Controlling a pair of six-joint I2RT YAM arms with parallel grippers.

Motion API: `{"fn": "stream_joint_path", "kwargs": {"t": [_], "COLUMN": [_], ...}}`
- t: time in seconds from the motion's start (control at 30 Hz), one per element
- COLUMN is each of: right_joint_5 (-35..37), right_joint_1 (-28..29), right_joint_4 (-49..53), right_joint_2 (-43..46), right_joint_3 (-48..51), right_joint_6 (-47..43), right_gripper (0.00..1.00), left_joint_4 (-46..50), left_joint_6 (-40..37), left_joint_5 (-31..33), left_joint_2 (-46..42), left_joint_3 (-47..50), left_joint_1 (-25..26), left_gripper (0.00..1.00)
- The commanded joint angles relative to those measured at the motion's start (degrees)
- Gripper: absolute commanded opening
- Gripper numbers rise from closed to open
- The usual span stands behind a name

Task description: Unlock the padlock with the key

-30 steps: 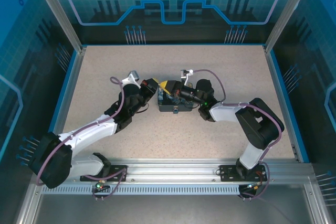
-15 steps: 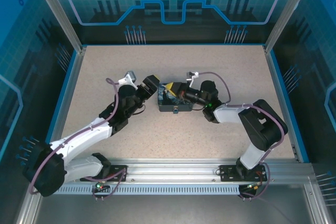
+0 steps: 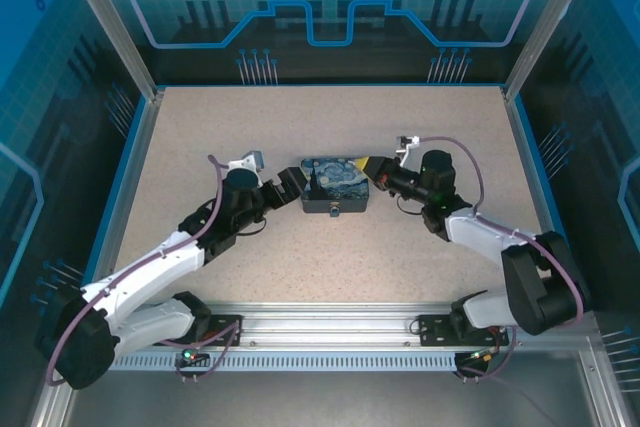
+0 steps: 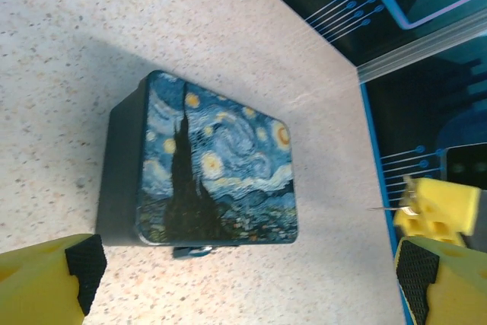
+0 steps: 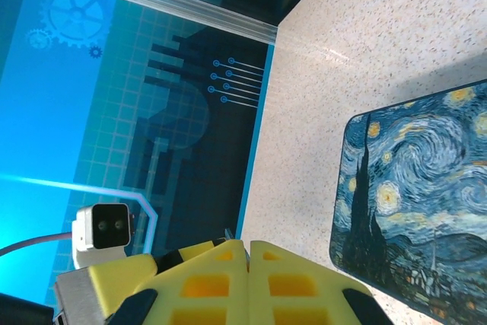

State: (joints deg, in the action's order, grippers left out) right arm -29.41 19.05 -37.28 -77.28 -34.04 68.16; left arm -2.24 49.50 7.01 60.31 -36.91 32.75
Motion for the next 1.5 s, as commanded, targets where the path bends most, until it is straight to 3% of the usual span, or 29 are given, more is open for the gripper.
{"fn": "stream_joint_path", "kwargs": {"t": [0.0, 0.33, 0.57, 0.8, 1.1, 1.47], "right_joint_5": [-2.2, -5.9, -7.2, -5.7, -3.3, -0.9], "right_joint_1": [-1.6, -4.3, -5.6, -5.7, -5.6, -3.4], "right_joint_4": [7.1, 16.7, 18.0, 20.2, 20.4, 14.8], "right_joint_2": [2.5, 2.6, 2.6, 5.1, 6.3, -1.8], "right_joint_3": [0.6, -2.6, -3.2, -4.0, -3.7, -4.3], "right_joint_6": [-4.6, -8.4, -8.3, -8.8, -8.9, -6.7], "right_gripper": [0.0, 0.0, 0.0, 0.0, 0.0, 0.0], "left_joint_4": [2.1, 2.1, 8.2, 0.8, -8.7, -20.7], "left_joint_6": [-1.8, -1.7, -3.7, -3.8, -10.0, -19.3], "left_joint_5": [0.9, 5.4, 6.7, 3.2, -2.4, -2.7], "left_joint_2": [1.8, 10.2, 17.0, 15.8, 13.5, 27.4], "left_joint_3": [-1.2, -13.0, -22.5, -13.5, 1.6, 2.8], "left_joint_1": [0.2, 1.3, 6.4, 7.9, 11.2, 13.7], "left_gripper": [0.99, 0.99, 0.99, 0.99, 0.99, 0.96]}}
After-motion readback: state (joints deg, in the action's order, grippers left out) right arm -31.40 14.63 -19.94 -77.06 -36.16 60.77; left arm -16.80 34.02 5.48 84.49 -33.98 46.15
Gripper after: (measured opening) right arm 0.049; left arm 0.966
